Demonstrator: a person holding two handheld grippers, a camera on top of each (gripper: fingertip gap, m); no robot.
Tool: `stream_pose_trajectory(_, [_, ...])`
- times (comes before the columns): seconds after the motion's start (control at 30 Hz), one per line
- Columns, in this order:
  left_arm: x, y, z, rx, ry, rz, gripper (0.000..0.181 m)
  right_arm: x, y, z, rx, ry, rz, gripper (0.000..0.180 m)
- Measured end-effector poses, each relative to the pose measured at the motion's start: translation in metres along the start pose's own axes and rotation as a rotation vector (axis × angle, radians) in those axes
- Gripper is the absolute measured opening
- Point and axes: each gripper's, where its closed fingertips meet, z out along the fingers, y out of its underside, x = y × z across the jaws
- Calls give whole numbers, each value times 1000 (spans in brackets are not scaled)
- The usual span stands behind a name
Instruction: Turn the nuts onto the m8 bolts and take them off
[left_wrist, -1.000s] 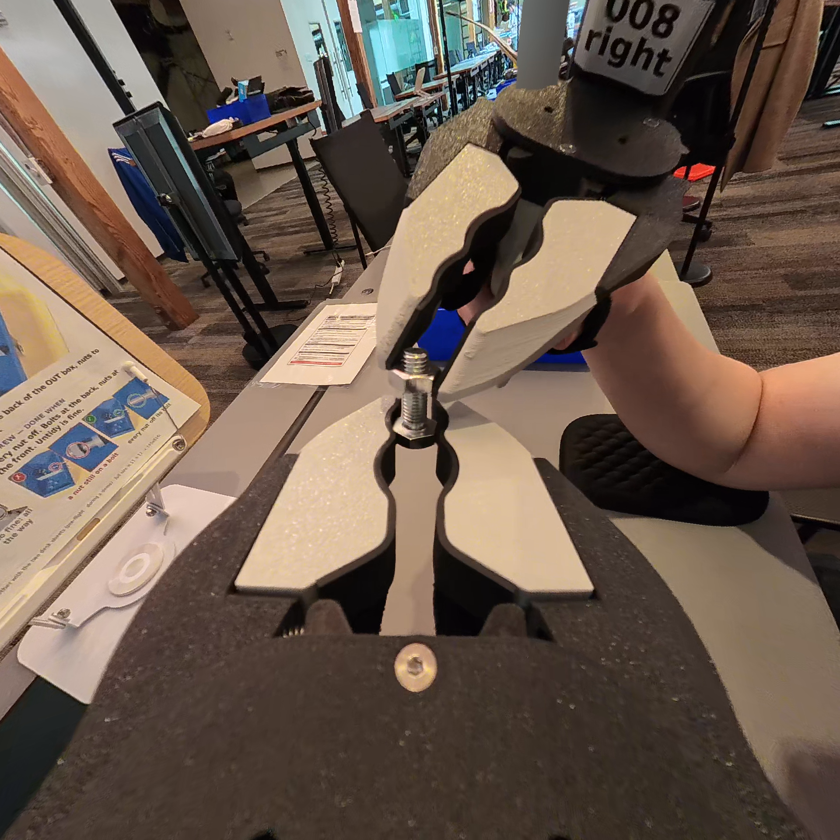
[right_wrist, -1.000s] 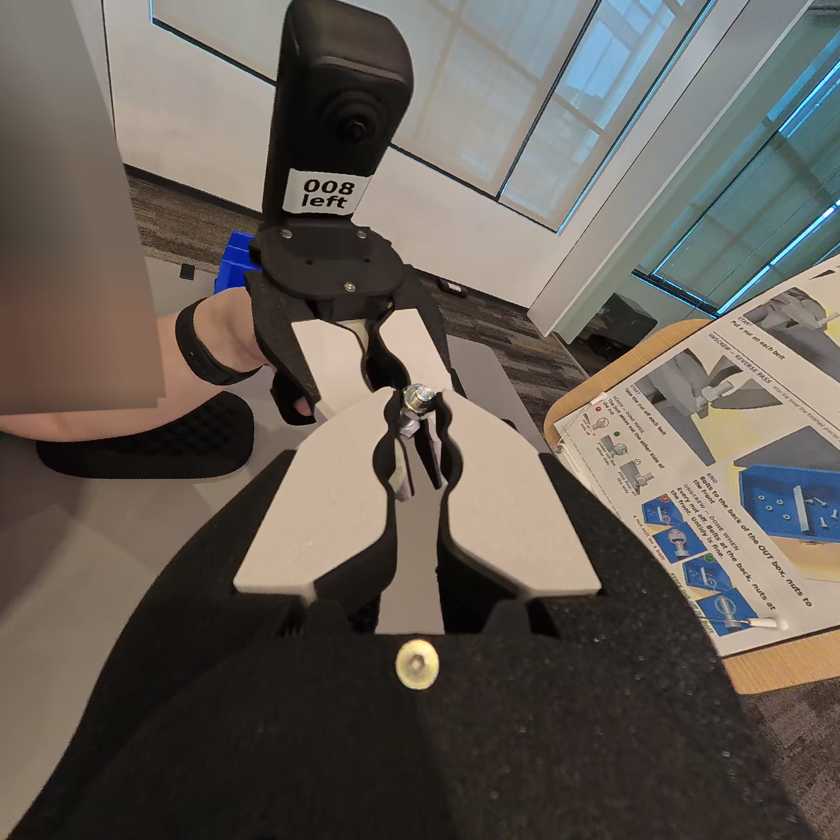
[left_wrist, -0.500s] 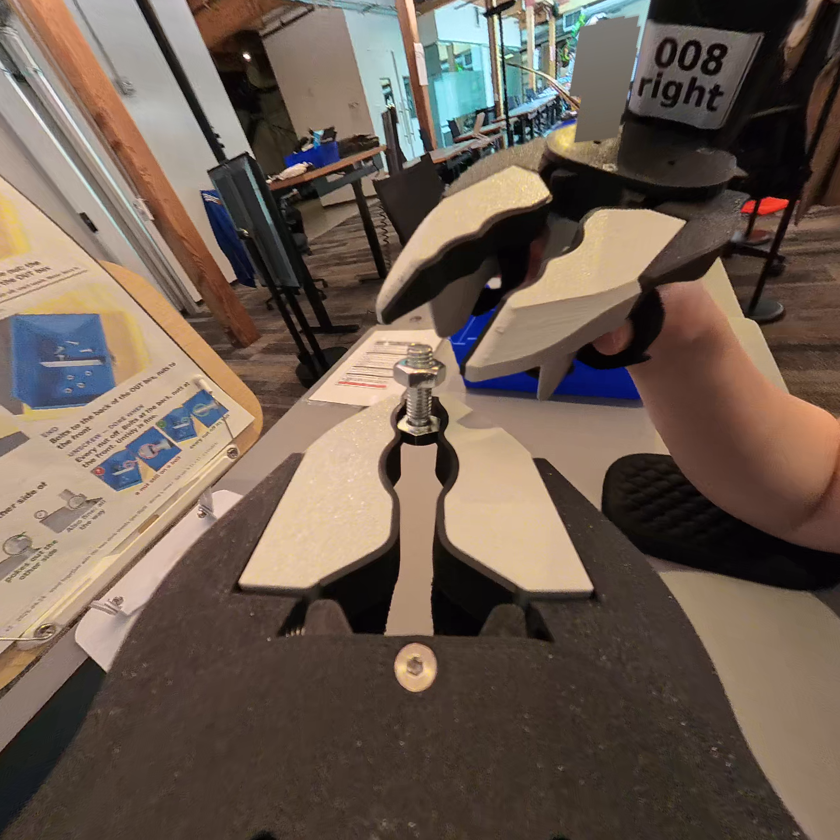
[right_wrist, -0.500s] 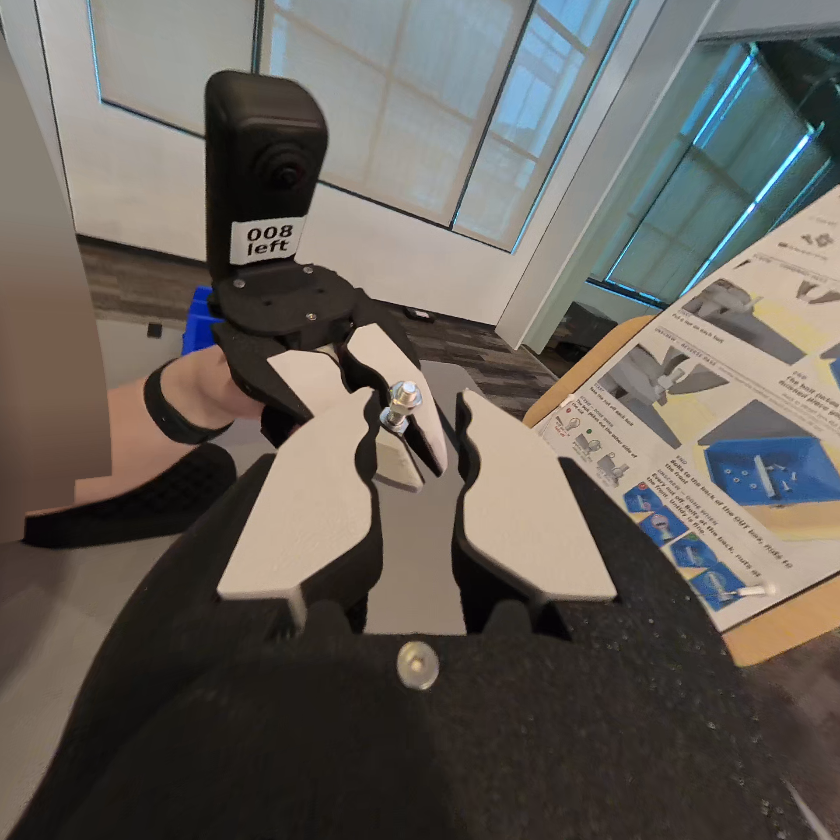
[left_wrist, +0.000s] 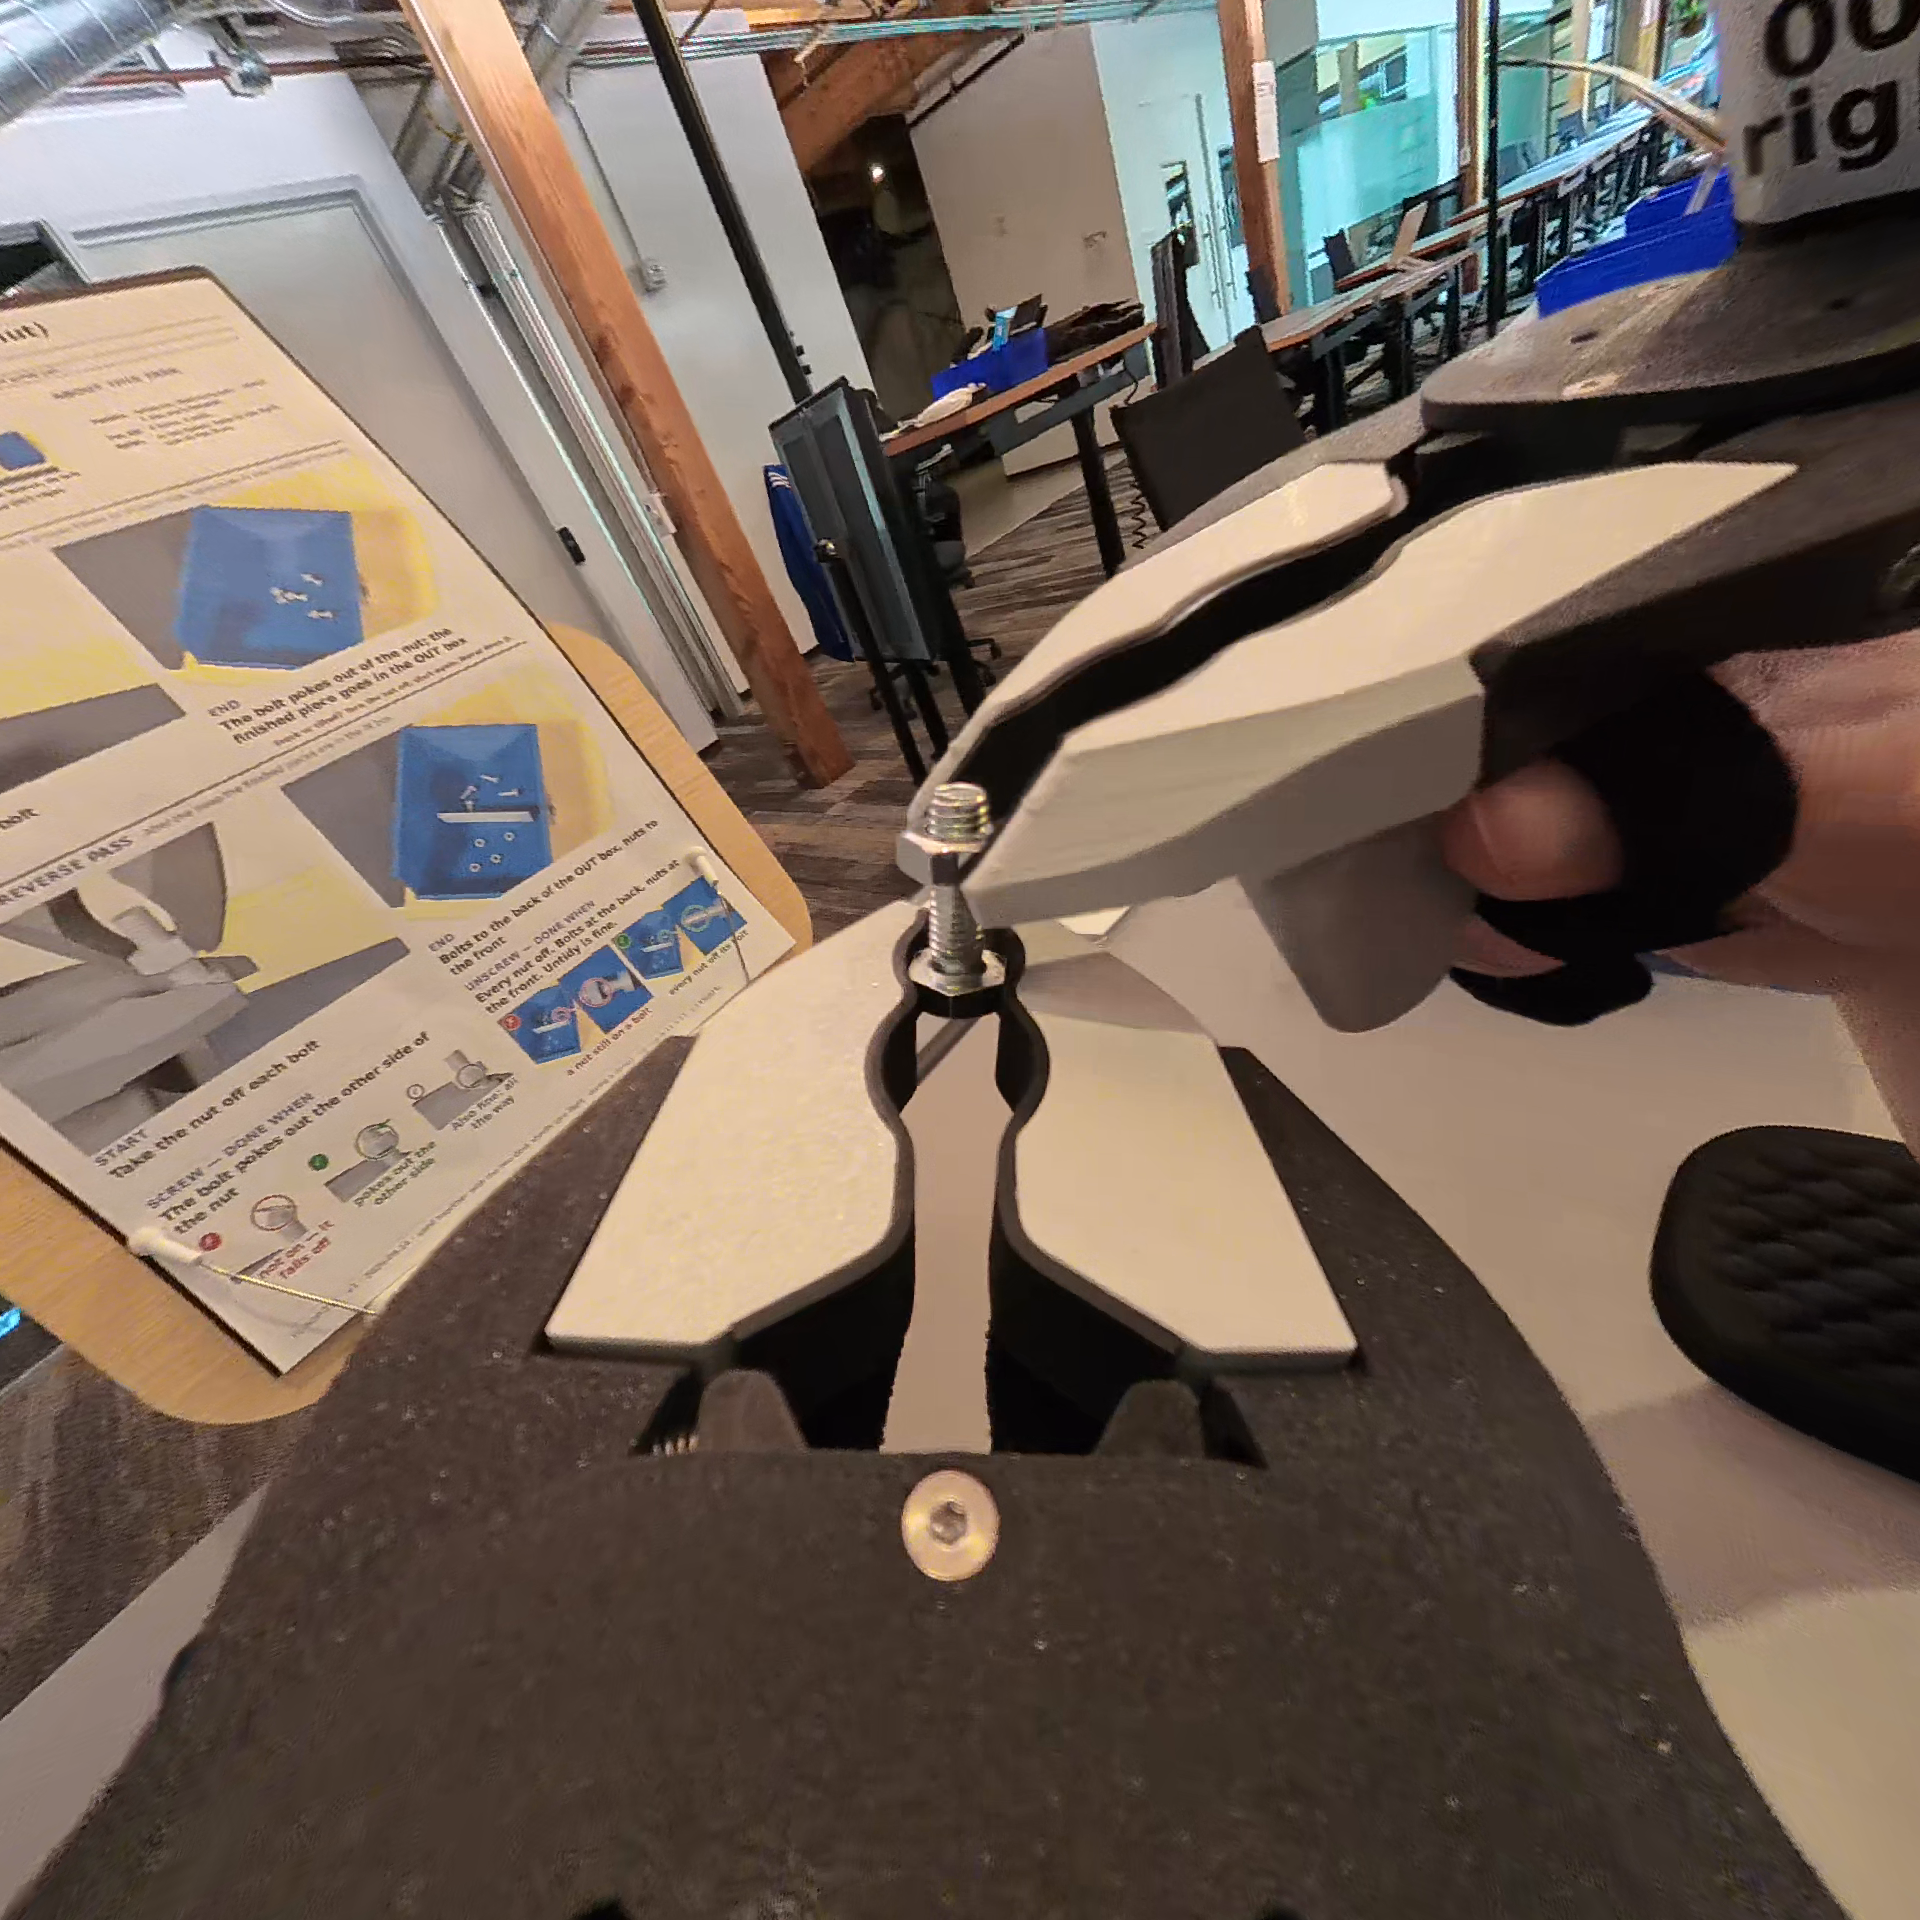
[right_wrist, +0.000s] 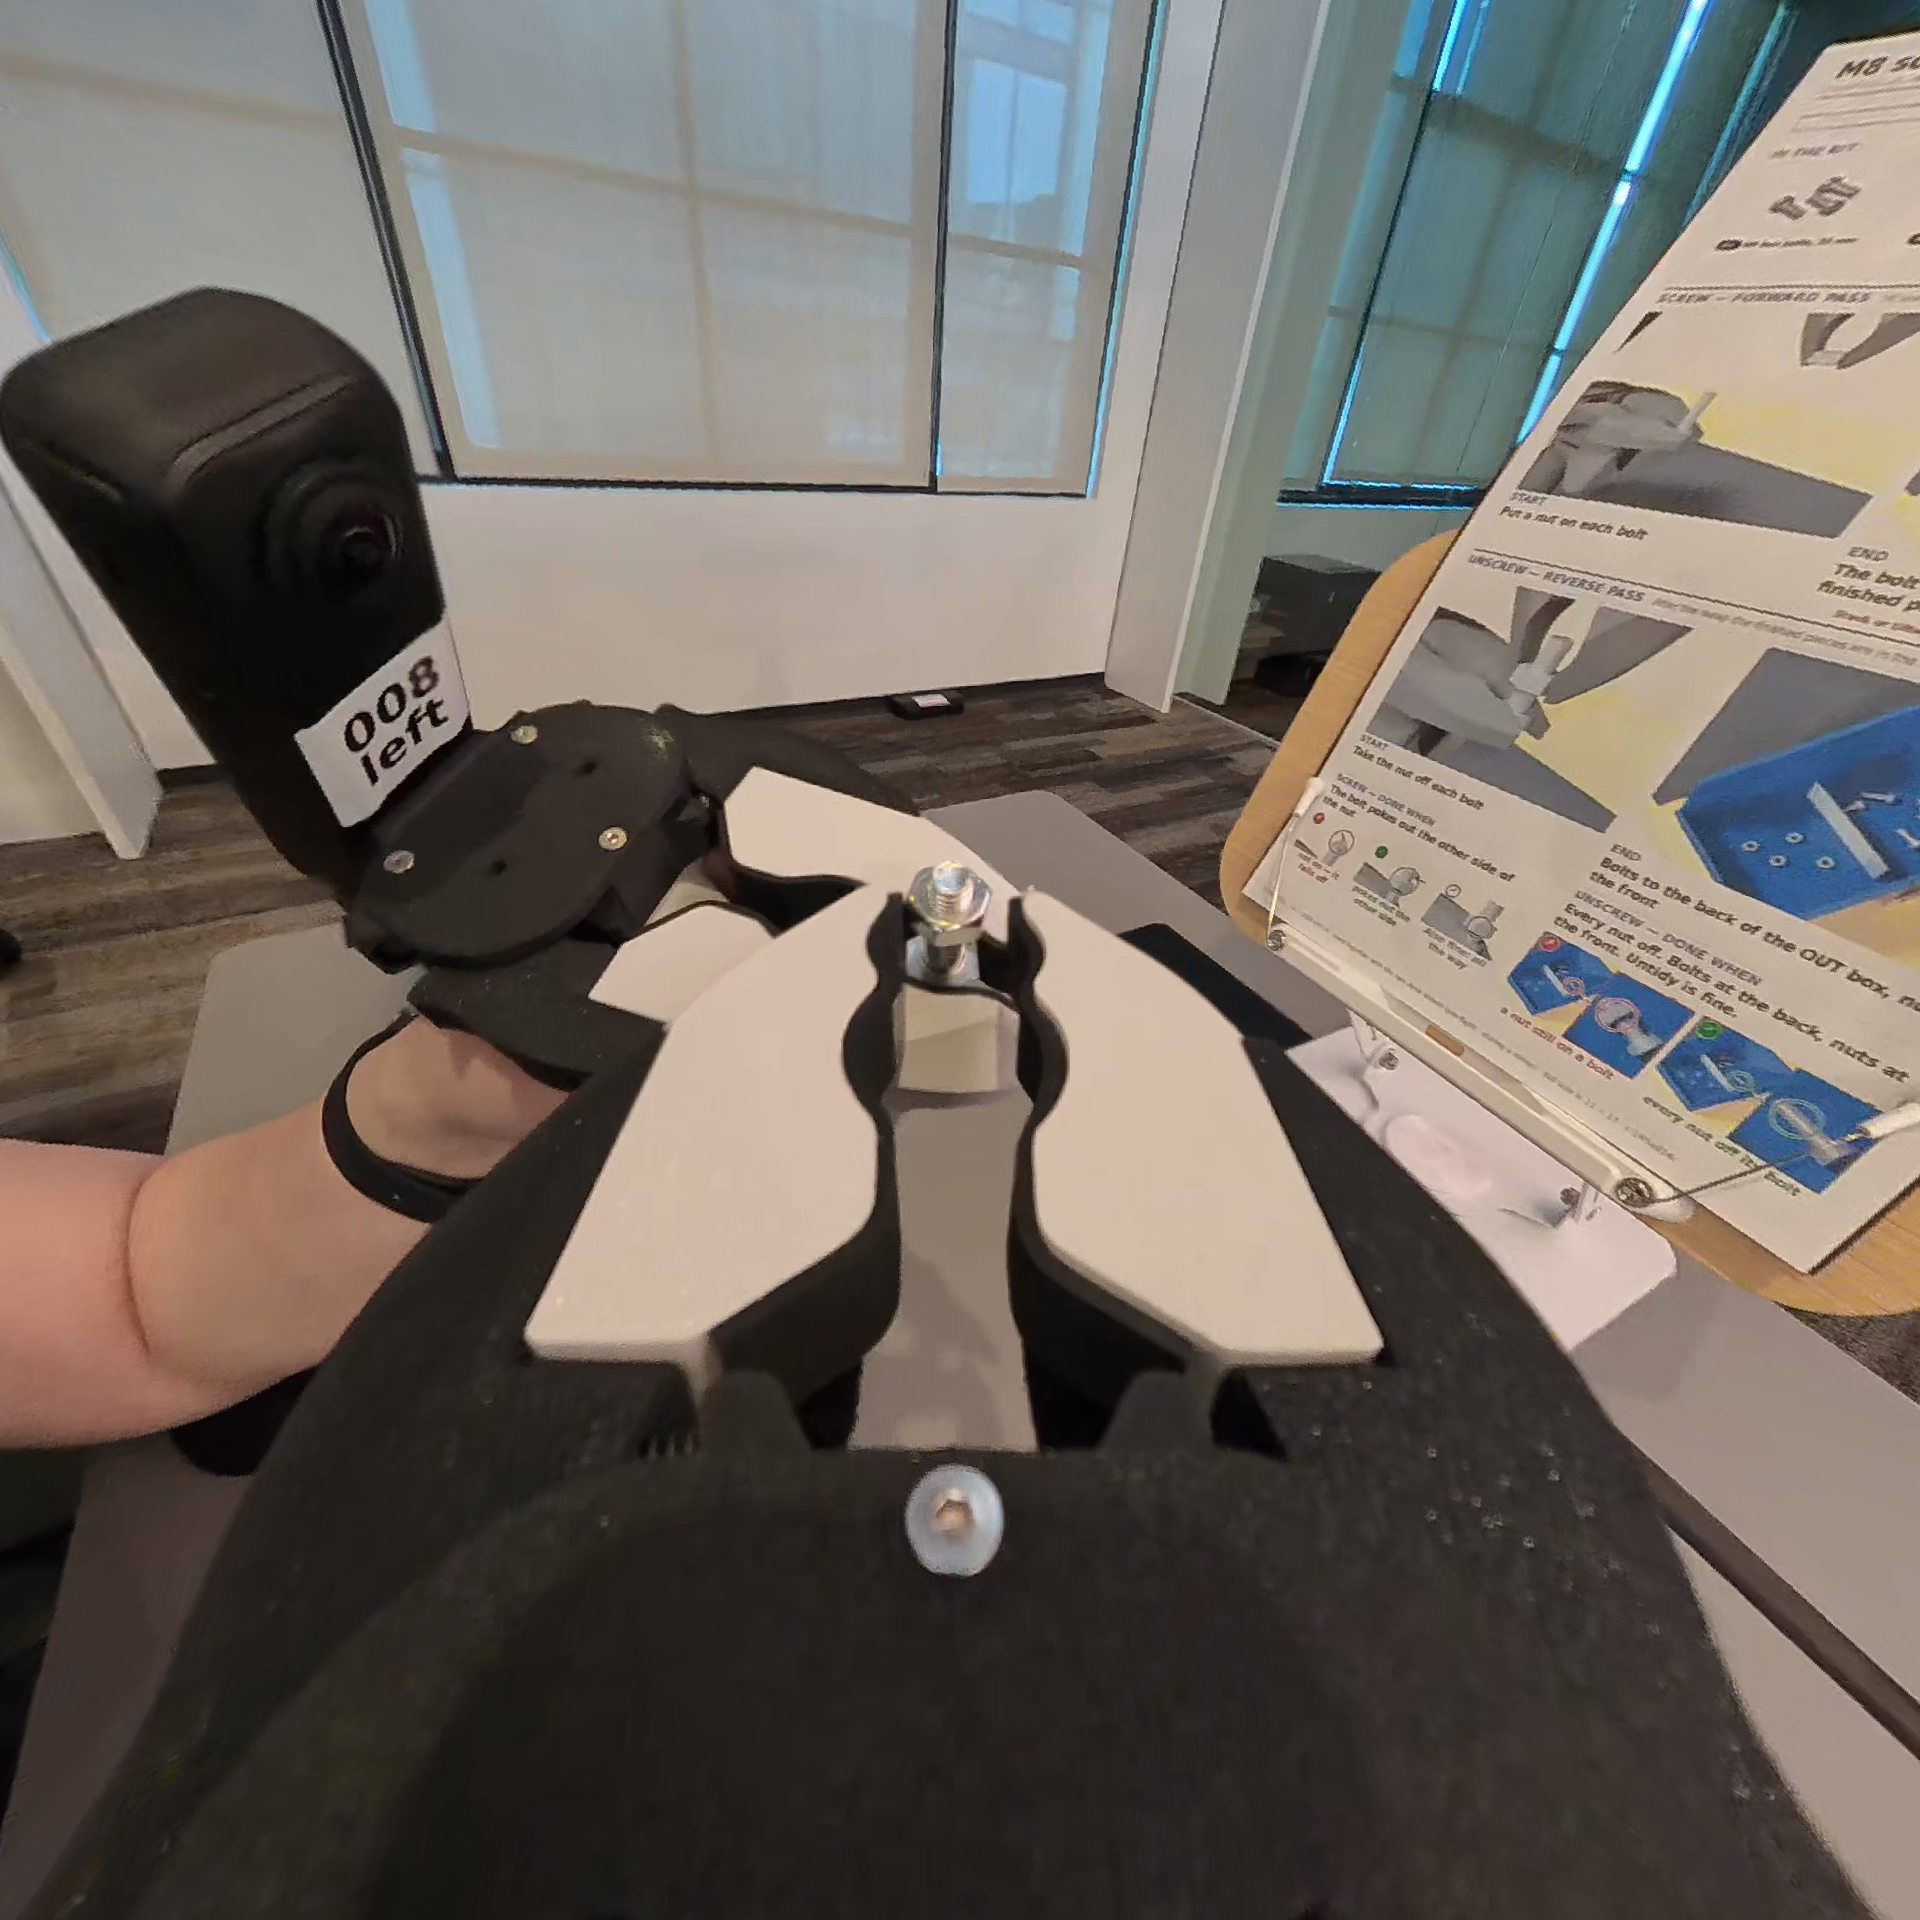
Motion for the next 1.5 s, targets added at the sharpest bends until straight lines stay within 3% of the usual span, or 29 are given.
stream_pose_trajectory(0.2, [12, -3, -3, 2, 104, -36, 10, -9, -1, -5, -11, -109, -32, 15])
stream_pose_trajectory(0.47, [91, -19, -52, 24, 806, -190, 10, -66, 2, -49, 63, -735, -144, 15])
stream_pose_trajectory(0.6, [111, -26, -63, 51, 969, -241, 10, -77, 2, -62, 132, -881, -158, 16])
stream_pose_trajectory(0.73, [104, -26, -55, 55, 918, -270, 10, -65, -3, -56, 153, -765, -184, 20])
stream_pose_trajectory(0.87, [78, -22, -37, 55, 701, -242, 10, -40, -22, -47, 211, -552, -124, 38])
stream_pose_trajectory(1.07, [61, -26, -31, 82, 581, -251, 10, -32, -20, -37, 162, -437, -128, 36])
stream_pose_trajectory(1.33, [62, -32, -36, 111, 617, -283, 10, -15, -15, -34, 147, -398, -86, 28])
stream_pose_trajectory(1.5, [60, -29, -33, 95, 594, -276, 10, -39, -16, -37, 146, -511, -95, 30])
